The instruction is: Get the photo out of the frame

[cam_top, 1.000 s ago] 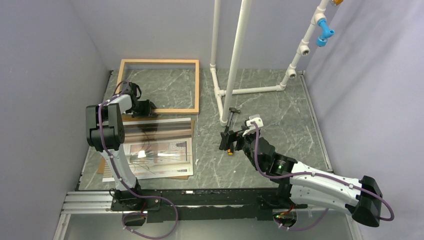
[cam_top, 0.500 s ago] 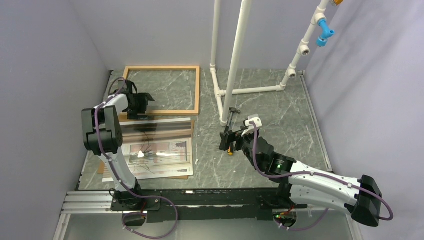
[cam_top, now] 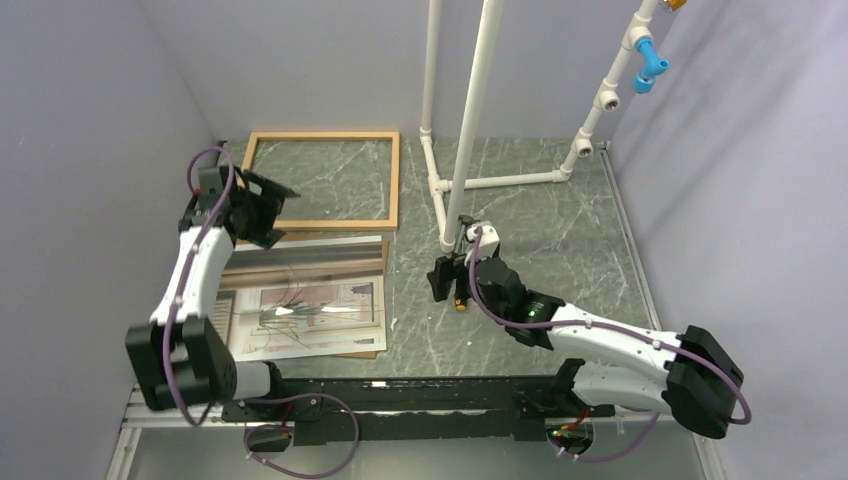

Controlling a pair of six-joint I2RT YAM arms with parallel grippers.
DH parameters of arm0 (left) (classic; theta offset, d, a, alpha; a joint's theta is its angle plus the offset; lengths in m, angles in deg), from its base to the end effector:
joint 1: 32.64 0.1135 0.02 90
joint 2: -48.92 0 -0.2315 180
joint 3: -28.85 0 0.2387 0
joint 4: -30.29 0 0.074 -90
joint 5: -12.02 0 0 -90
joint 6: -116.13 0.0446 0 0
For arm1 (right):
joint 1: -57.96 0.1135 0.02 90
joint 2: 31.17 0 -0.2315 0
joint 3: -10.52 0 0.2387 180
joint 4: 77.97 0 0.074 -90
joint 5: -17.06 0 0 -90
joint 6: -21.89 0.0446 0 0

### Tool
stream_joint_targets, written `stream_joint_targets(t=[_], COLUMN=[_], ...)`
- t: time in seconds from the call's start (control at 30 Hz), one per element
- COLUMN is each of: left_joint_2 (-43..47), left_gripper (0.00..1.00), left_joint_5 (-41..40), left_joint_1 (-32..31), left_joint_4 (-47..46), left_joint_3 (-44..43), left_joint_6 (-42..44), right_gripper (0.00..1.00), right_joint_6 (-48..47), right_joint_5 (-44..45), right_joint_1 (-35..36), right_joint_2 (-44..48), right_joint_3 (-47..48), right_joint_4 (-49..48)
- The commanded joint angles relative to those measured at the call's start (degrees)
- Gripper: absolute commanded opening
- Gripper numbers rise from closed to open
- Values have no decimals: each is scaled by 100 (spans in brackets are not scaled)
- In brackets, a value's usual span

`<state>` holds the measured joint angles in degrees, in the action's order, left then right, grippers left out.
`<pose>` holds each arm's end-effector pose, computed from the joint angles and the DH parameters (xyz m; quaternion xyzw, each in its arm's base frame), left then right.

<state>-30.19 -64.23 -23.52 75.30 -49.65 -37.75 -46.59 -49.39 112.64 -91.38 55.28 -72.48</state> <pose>0.2949 0.0366 0.2544 -0.5105 0.7659 -0.2709 0.2820 0.1547 0.1874 0.2098 -0.1193 0.8060 0.2101 0.5404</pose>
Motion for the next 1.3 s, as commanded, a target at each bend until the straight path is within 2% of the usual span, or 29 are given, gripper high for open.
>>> stream_joint_targets(t=[0.0,0.1,0.23,0.37,0.5,0.6,0.7,1.1,1.27], left_joint_2=[1155,1999,2643,2513,2134,1954,1879,1866,1894], left_gripper=[99,99,100,99,100,99,99,99,100], left_joint_5=[235,-164,-556,-1206,-2131,-2357,-2671,-2924,-3025], left_joint_1=[-405,-1196,-2331,-3156,-3791,-4070,-4300,-4497,-4549], left_joint_4=[230,343,118,132,496,354,223,-508,-504], left_joint_3=[981,1542,2359,2609,2418,2472,2581,3384,3490], left_joint_6=[1556,2056,2083,2035,2053,1983,1851,1378,1290], right_gripper=[100,100,100,99,91,86,82,79,78], right_joint_6=[545,815,1176,1977,2998,3638,3936,4190,4091], right_joint_5=[-1286,-2246,-3424,-4761,-5498,-5686,-5696,-5558,-5556], right_joint_1=[-396,-677,-753,-756,-752,-750,-747,-719,-760], right_joint_2=[-384,-779,-1239,-1897,-2764,-3389,-3815,-4412,-4584], right_joint_3=[280,420,547,302,2,-161,-213,-250,-153], right_joint_4=[-231,-243,-407,-1507,-2912,-3889,-4393,-4646,-4692])
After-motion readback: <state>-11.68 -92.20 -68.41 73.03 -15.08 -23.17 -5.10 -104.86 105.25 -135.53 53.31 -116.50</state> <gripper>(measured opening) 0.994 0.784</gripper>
